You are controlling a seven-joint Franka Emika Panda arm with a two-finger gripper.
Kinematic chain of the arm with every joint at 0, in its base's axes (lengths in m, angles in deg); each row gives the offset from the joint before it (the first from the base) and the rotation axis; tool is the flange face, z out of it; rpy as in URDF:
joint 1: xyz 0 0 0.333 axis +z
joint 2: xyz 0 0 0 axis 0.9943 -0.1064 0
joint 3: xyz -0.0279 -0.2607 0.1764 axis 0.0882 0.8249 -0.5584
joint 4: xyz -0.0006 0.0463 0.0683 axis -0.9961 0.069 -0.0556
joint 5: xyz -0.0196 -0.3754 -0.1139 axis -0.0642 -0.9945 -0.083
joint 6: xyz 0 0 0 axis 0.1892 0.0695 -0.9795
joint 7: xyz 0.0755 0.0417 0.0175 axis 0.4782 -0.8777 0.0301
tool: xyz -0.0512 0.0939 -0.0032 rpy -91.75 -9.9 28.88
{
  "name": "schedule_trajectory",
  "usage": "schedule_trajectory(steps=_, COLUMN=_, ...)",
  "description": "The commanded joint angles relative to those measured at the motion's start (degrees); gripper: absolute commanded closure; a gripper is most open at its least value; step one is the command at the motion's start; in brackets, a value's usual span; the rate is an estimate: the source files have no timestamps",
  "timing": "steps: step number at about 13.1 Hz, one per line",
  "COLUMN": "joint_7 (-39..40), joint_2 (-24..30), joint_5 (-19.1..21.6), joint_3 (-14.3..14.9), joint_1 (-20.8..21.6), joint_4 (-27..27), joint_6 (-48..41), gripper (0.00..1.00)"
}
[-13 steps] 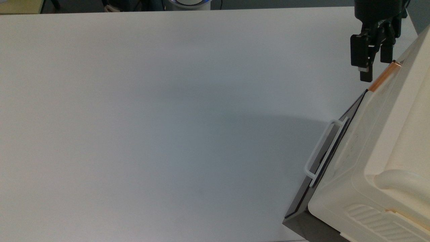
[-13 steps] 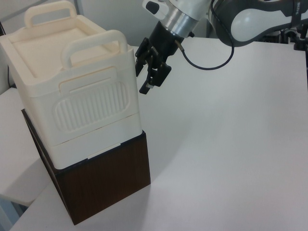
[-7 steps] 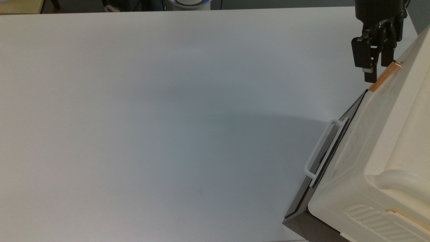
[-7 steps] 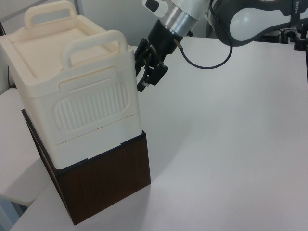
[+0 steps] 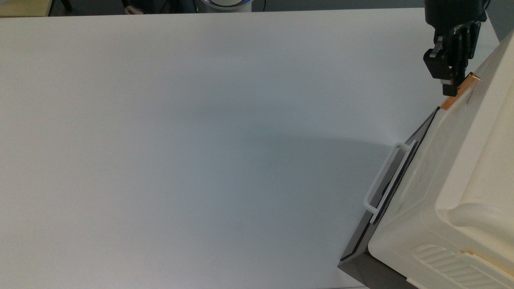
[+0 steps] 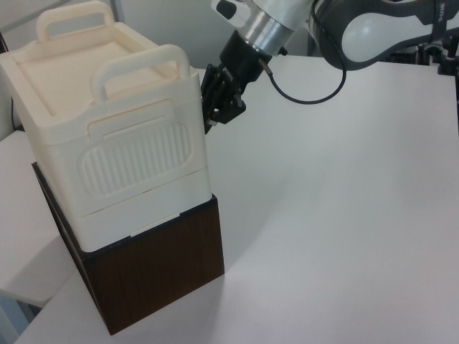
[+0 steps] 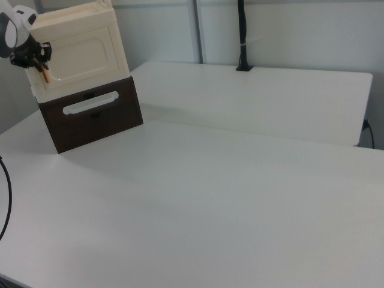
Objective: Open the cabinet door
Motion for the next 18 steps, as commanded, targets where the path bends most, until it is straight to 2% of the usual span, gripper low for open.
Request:
schedule_trajectory(steps=1, joint_7=2.25, joint_2=-0.73, joint_5=1.55, joint_3=1.51, joint_1=1.08, joint_4=0.03, joint_6=1.15, gripper=0.81)
schedule_trajectory(steps=5, joint_7=3.12, joint_2=1.11, joint_5=1.81, joint_3=1.51, joint_1=0.82, joint_4=0.21, joint_6=-2.25, gripper=0.82)
schedule_trajectory(steps=9, joint_7=6.29, joint_2=5.42, joint_5=3.83, joint_3=1.6, joint_1=0.11, joint_4=5.04, joint_6=-8.59, gripper=0.82)
schedule_trajectory(steps=13, joint_7=7.52, joint_2=8.67, joint_5=3.92, joint_3=5.02, joint_1=-1.03, joint_4=8.02, joint_6=-16.31, gripper=0.81)
schedule_trajectory(steps=14, joint_7=7.7, joint_2=9.99, joint_5=3.92, joint_3=6.25, joint_1=-1.38, joint_4=9.16, joint_6=-19.65, gripper=0.74)
schedule_trajectory(steps=15, joint_7=7.7, joint_2=11.3, joint_5=3.92, joint_3=7.82, joint_1=-1.99, joint_4=9.52, joint_6=-23.94, gripper=0.59)
schedule_trajectory(steps=16, joint_7=7.88, joint_2=12.71, joint_5=3.23, joint_3=10.62, joint_1=-2.96, joint_4=9.27, joint_6=-31.56, gripper=0.45)
schedule_trajectory(steps=18, joint_7=7.79, joint_2=15.0, joint_5=2.7, joint_3=14.68, joint_1=-4.45, joint_4=9.18, joint_6=-38.2, gripper=0.33)
